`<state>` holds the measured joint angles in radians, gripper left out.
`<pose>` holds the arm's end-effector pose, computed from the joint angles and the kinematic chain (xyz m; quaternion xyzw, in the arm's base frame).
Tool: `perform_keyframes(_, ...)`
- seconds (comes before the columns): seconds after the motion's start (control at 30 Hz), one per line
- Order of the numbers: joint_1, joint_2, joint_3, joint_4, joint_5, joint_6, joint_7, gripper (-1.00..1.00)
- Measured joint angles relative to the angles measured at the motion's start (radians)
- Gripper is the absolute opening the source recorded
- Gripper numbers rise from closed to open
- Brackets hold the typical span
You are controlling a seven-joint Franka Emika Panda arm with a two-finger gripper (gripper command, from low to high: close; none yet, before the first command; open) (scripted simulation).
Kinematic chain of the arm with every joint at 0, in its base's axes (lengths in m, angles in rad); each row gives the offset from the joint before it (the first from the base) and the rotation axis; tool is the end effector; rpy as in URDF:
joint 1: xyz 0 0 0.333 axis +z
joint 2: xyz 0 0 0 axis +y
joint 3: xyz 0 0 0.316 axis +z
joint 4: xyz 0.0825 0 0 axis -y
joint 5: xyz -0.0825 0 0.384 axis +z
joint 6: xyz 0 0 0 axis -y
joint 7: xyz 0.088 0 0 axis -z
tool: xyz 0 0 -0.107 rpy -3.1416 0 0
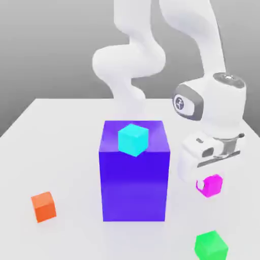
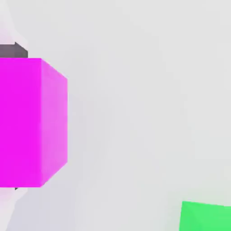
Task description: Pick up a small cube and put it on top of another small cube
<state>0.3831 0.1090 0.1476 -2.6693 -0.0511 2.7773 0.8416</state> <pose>0.3584 0.2150 0.2020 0.9913 -0.1316 0.0009 0.0007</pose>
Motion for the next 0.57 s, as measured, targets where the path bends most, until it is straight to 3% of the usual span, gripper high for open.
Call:
perform_keyframes(0.27, -0.119, 0.087, -0.027, 0.281, 0.007, -0.194, -0.374, -1.00)
perform_keyframes(0.4, -0.131, 0.202, -0.043, 0.330, -0.015, -0.130, -0.415, -1.00)
perform_keyframes(0.43, -0.127, 0.237, -0.049, 0.334, -0.022, -0.099, -0.412, 1.00)
perform_keyframes(0.57, -0.127, 0.237, -0.049, 0.334, -0.022, -0.099, -0.412, 1.00)
